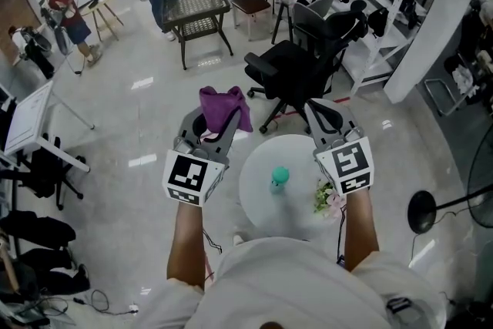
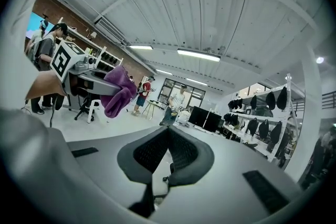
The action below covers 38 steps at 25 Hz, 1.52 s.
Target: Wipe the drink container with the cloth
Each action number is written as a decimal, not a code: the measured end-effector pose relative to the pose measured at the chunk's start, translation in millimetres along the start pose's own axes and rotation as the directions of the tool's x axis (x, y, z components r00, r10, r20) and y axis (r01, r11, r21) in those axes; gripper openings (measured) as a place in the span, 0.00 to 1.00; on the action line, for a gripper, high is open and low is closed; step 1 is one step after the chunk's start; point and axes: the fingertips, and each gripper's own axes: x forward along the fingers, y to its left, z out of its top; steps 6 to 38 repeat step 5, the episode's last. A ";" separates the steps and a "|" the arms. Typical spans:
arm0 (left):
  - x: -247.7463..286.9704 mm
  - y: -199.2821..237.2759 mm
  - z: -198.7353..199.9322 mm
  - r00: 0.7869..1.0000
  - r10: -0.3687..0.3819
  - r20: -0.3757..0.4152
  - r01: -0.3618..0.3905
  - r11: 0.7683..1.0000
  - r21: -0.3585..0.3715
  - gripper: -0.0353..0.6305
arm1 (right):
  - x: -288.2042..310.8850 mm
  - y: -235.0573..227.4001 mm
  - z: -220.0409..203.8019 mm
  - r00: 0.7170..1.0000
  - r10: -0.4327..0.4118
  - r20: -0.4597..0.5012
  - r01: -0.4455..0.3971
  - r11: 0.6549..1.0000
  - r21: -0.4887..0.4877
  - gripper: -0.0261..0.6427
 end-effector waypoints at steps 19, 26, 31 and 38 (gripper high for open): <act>2.4 -3.1 -3.0 1.000 -0.012 -0.005 0.012 1.000 -0.004 0.24 | 3.2 2.3 -4.6 1.000 0.009 -0.010 -0.009 1.000 0.003 0.06; 2.4 -3.1 -3.0 1.000 -0.012 -0.005 0.012 1.000 -0.004 0.24 | 3.2 2.3 -4.6 1.000 0.009 -0.010 -0.009 1.000 0.003 0.06; 2.4 -3.1 -3.0 1.000 -0.012 -0.005 0.012 1.000 -0.004 0.24 | 3.2 2.3 -4.6 1.000 0.009 -0.010 -0.009 1.000 0.003 0.06; 2.4 -3.1 -3.0 1.000 -0.012 -0.005 0.012 1.000 -0.004 0.24 | 3.2 2.3 -4.6 1.000 0.009 -0.010 -0.009 1.000 0.003 0.06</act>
